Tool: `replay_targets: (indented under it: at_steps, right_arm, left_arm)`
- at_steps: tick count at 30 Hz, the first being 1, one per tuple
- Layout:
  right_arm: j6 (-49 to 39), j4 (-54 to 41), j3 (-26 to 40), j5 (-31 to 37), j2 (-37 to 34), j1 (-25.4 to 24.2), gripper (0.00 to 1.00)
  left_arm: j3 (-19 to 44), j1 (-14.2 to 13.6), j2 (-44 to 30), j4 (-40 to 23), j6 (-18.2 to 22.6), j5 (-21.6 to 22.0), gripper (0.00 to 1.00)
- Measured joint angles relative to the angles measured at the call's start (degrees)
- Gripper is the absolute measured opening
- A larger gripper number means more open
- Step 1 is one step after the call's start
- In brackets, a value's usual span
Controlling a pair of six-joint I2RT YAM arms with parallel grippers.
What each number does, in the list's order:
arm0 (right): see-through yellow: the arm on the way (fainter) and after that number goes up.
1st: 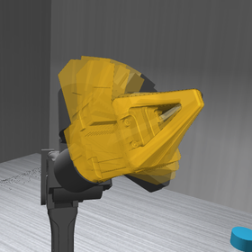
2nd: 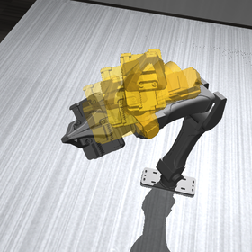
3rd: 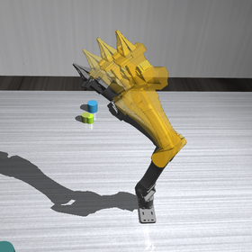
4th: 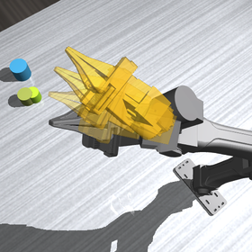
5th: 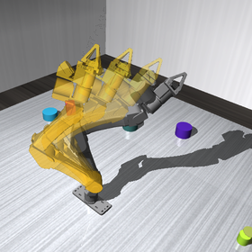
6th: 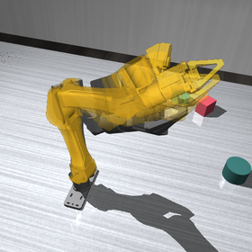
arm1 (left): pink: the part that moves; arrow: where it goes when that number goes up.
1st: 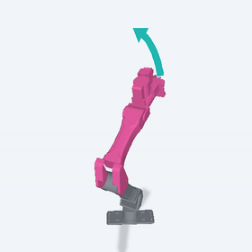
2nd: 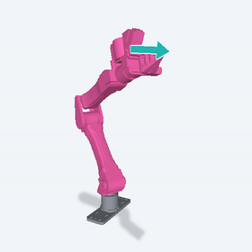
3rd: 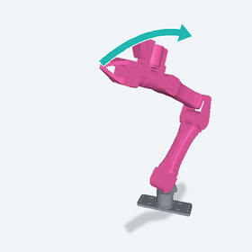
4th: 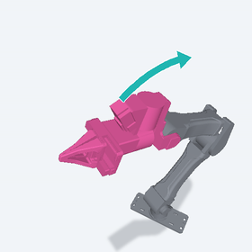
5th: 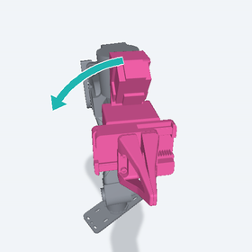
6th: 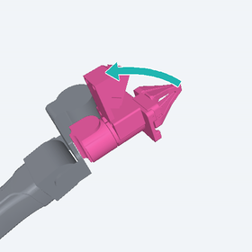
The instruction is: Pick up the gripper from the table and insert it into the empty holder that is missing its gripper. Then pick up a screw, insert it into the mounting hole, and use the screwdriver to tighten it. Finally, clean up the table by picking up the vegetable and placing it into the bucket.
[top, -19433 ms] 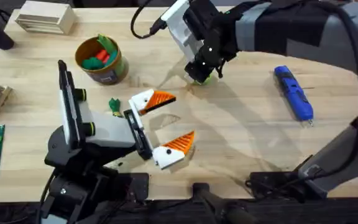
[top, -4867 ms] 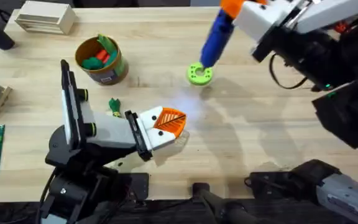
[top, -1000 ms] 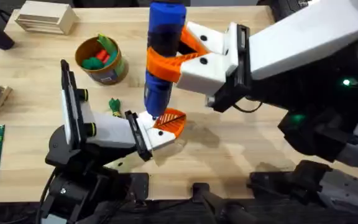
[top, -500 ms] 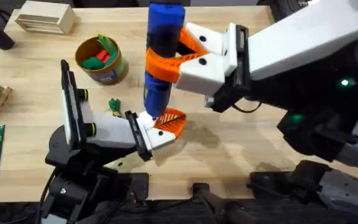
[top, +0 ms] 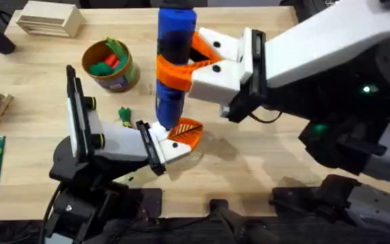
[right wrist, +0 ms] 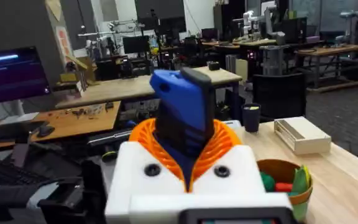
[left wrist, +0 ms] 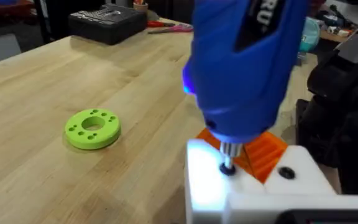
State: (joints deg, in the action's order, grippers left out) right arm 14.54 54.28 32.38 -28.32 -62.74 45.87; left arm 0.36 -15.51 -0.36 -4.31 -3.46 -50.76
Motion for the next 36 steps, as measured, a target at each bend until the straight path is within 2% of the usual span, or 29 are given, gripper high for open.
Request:
replay_targets:
  at_steps: [13,17,22,25,30,36]
  right_arm:
    - [0.0,0.2,0.0,0.0,0.0,0.0,0.029]
    - [0.9,4.4,0.0,-0.1,0.0,-0.6,0.029]
    - [2.6,8.4,0.0,-0.1,0.0,-3.7,0.029]
    - [-1.2,4.4,0.0,-0.5,0.0,-8.5,0.029]
    - [-12.7,-11.1,0.0,0.3,0.0,-17.4,0.029]
    - [-33.7,-29.0,1.4,10.4,-0.8,-27.8,0.029]
  left_arm:
    - [0.0,0.0,0.0,0.0,0.0,0.0,0.004]
    - [0.0,0.0,0.0,0.0,0.0,0.0,0.004]
    - [0.0,0.0,0.0,0.0,0.0,0.0,0.004]
    - [0.0,0.0,0.0,0.0,0.0,0.0,0.004]
    - [0.0,0.0,0.0,0.0,0.0,0.0,0.004]
    - [0.0,0.0,0.0,0.0,0.0,0.0,0.004]
